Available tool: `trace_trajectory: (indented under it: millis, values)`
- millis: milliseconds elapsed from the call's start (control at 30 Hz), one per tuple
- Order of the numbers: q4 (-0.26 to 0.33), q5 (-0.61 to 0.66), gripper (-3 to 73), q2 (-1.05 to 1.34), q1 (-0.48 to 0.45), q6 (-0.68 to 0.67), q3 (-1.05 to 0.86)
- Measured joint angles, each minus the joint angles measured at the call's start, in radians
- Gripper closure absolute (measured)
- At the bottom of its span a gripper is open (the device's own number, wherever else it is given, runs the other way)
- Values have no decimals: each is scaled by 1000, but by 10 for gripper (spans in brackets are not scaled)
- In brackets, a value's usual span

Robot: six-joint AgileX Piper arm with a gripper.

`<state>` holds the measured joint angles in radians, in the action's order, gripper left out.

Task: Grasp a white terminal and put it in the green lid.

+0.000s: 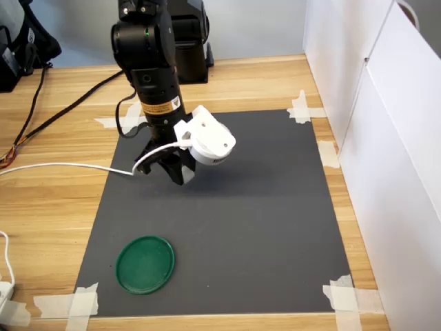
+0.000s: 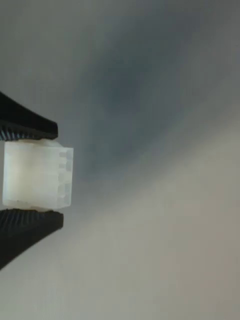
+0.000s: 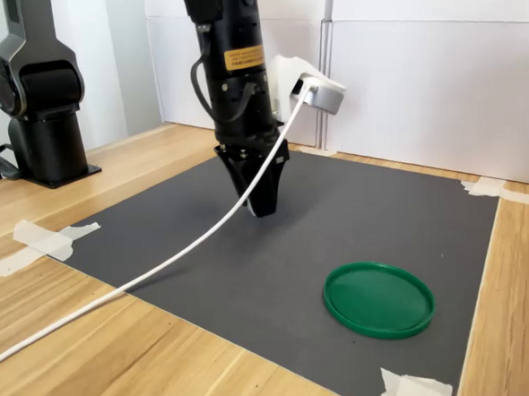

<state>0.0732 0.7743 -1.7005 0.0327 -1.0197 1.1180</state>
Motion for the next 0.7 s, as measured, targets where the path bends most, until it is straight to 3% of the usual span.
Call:
trace_trajectory:
  millis: [333, 500, 700]
  values:
    - [7, 200, 379, -144, -31, 66, 363]
    - [-20, 204, 379, -252, -122, 77, 479]
    - [-32, 198, 379, -335, -139, 77, 540]
